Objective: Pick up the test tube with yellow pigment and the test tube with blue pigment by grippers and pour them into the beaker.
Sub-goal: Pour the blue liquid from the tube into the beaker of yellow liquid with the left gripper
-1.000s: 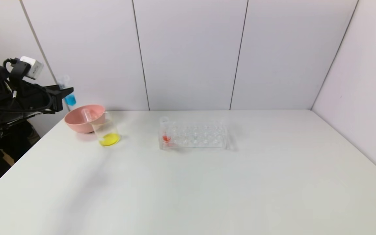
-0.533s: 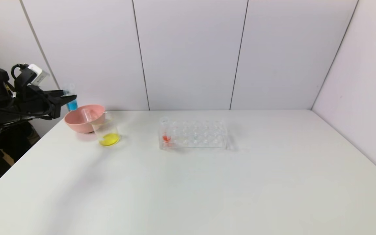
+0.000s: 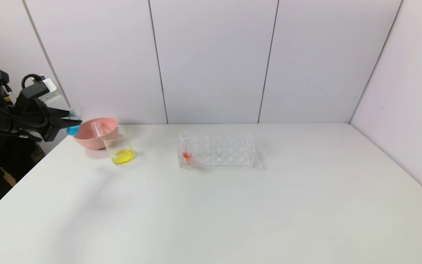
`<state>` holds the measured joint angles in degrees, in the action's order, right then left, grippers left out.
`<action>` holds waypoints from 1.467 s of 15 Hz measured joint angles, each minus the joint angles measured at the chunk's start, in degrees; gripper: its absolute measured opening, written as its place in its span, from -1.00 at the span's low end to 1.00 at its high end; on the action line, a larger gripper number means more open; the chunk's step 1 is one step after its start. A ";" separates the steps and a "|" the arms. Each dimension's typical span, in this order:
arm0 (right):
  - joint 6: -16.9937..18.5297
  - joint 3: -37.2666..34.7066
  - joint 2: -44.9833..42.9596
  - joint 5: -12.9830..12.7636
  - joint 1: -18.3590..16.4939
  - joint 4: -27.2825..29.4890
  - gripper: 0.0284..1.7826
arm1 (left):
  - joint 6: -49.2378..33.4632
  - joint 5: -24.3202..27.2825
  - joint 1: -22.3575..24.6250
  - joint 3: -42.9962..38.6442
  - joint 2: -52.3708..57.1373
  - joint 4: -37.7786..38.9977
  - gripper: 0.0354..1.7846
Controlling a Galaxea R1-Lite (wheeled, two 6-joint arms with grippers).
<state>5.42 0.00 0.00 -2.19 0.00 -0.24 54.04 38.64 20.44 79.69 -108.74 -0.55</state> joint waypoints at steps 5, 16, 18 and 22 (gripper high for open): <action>-0.02 0.00 0.00 0.00 0.00 0.00 0.92 | 5.85 0.05 0.02 4.13 -1.54 -1.07 -0.53; 0.00 0.00 0.00 0.00 0.00 0.00 0.92 | 23.63 -4.83 -1.07 17.25 -6.21 -18.80 -0.53; 0.00 0.00 0.00 0.00 0.00 0.02 0.92 | 26.22 -6.57 -1.73 18.76 -6.78 -21.20 -0.53; 0.00 0.00 0.00 0.00 0.00 0.02 0.92 | 29.00 -9.65 -2.78 20.92 -7.79 -23.34 -0.53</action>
<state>5.42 0.00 0.00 -2.19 0.00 -0.22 83.04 28.99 17.66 100.61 -116.53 -23.89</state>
